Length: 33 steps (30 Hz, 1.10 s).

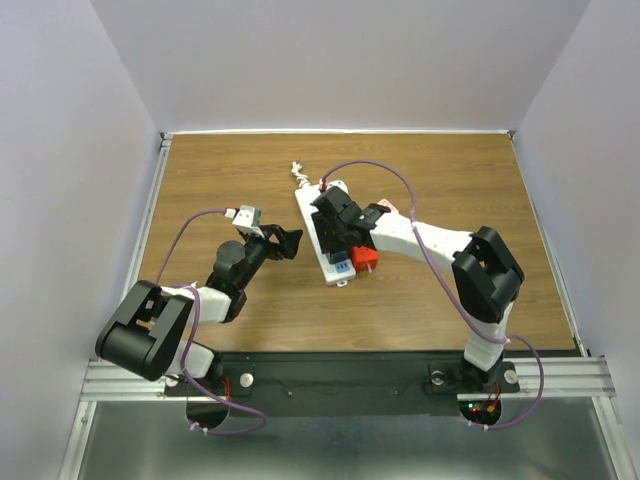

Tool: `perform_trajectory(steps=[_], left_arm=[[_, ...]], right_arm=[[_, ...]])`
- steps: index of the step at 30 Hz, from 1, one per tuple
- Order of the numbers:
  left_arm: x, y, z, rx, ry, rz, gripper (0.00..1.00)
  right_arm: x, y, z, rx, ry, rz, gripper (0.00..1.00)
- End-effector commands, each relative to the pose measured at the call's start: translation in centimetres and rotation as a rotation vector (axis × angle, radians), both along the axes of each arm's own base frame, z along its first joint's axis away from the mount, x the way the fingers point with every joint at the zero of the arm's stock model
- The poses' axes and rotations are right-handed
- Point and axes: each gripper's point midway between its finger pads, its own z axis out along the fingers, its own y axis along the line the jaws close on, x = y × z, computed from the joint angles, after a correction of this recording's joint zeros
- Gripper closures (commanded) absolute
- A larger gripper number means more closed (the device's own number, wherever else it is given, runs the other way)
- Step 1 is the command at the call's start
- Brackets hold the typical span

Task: Insert the plug

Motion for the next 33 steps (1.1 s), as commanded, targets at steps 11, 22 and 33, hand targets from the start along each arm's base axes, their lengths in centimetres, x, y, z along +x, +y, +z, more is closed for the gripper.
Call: perform_trajectory(steps=[11,22,33], left_arm=[[0.0,0.3,2.2,-0.029,-0.076,0.005,0.08],[0.1,0.4,2.1,-0.026,-0.07,0.011,0.08],[0.3,0.5,2.2,-0.026,-0.069,0.022,0.08]], right_arm=[[-6.3,-3.9,-8.7,-0.172,0.181,0.012,1.0],[-5.2,-1.3,-5.5,-0.073,0.116,0.029,0.99],[-2.5,1.6,4.3,0.095,-0.103,0.077,0.47]])
